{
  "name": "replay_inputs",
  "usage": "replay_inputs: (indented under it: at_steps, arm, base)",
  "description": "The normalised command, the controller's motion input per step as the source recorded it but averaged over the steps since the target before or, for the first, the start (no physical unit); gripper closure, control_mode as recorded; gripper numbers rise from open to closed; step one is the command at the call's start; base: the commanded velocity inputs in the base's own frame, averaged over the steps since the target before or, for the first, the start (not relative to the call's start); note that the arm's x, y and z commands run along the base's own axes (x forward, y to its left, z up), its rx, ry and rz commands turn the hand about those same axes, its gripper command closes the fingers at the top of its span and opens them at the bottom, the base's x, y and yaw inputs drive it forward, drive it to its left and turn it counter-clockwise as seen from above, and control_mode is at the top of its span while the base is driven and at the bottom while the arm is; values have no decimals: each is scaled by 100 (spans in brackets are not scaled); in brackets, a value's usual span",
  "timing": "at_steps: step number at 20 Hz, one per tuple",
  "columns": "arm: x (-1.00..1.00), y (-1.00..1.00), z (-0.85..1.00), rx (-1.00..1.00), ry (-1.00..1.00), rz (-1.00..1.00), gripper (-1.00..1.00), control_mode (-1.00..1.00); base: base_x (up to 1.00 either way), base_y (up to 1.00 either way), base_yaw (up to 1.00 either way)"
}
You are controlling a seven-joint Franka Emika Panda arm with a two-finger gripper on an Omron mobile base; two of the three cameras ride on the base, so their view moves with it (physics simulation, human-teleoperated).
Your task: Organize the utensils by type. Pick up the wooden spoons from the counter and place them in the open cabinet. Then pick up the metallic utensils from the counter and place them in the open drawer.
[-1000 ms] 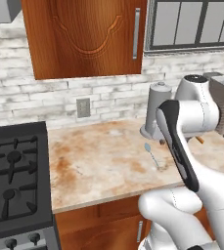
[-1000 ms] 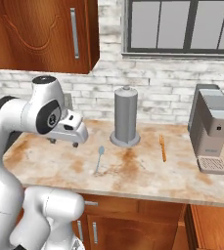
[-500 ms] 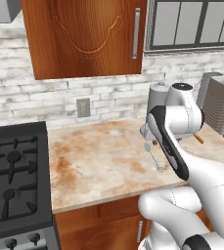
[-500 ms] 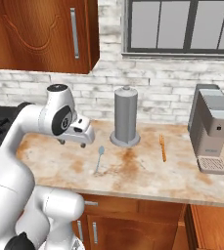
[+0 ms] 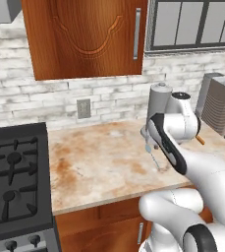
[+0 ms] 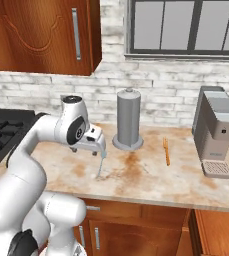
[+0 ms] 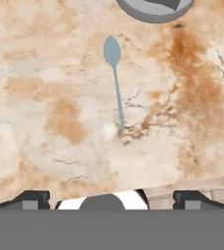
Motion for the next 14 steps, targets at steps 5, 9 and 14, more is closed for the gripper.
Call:
replay_inputs:
  at_steps: [5, 9, 14]
  arm:
    - [26, -8, -41, 0, 4, 0, -100, -100]
    - [30, -4, -42, 0, 4, 0, -100, -100]
    - [31, -4, -42, 0, 1, 0, -100, -100]
  base:
    - [0, 0, 0]
    - [0, 0, 0]
    - [0, 0, 0]
